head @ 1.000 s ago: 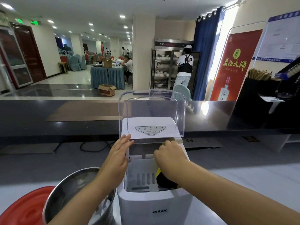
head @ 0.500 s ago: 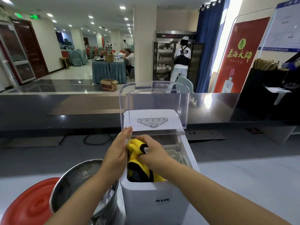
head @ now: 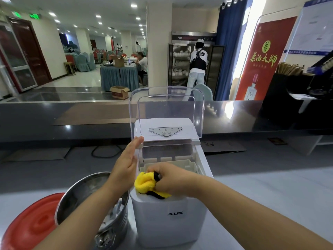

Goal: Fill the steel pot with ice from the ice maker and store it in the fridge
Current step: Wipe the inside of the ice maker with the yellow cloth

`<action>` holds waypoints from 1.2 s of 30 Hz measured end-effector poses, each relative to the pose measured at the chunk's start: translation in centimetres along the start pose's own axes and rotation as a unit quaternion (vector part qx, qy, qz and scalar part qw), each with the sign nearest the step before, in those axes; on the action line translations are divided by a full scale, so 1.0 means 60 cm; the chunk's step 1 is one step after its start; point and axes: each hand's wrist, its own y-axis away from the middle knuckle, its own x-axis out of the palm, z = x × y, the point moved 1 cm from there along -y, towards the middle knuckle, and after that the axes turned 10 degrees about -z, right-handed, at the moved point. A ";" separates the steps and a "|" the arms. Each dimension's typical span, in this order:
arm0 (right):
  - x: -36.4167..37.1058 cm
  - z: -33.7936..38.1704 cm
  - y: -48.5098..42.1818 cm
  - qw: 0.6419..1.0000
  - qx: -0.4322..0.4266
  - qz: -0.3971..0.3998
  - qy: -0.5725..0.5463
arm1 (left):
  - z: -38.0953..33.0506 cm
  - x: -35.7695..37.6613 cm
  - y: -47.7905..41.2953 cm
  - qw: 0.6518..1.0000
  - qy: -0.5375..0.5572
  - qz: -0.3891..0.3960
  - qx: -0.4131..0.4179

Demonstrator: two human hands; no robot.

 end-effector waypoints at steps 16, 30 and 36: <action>-0.145 -0.023 0.063 0.986 -0.051 -0.064 0.148 | -0.003 0.002 -0.004 0.999 -0.047 0.001 0.007; -0.184 -0.103 0.020 0.952 0.035 -0.251 0.170 | -0.006 0.004 0.004 0.998 -0.060 -0.013 -0.007; -0.171 -0.092 0.037 0.956 0.046 -0.251 0.148 | -0.009 0.003 0.007 0.997 -0.069 -0.015 -0.012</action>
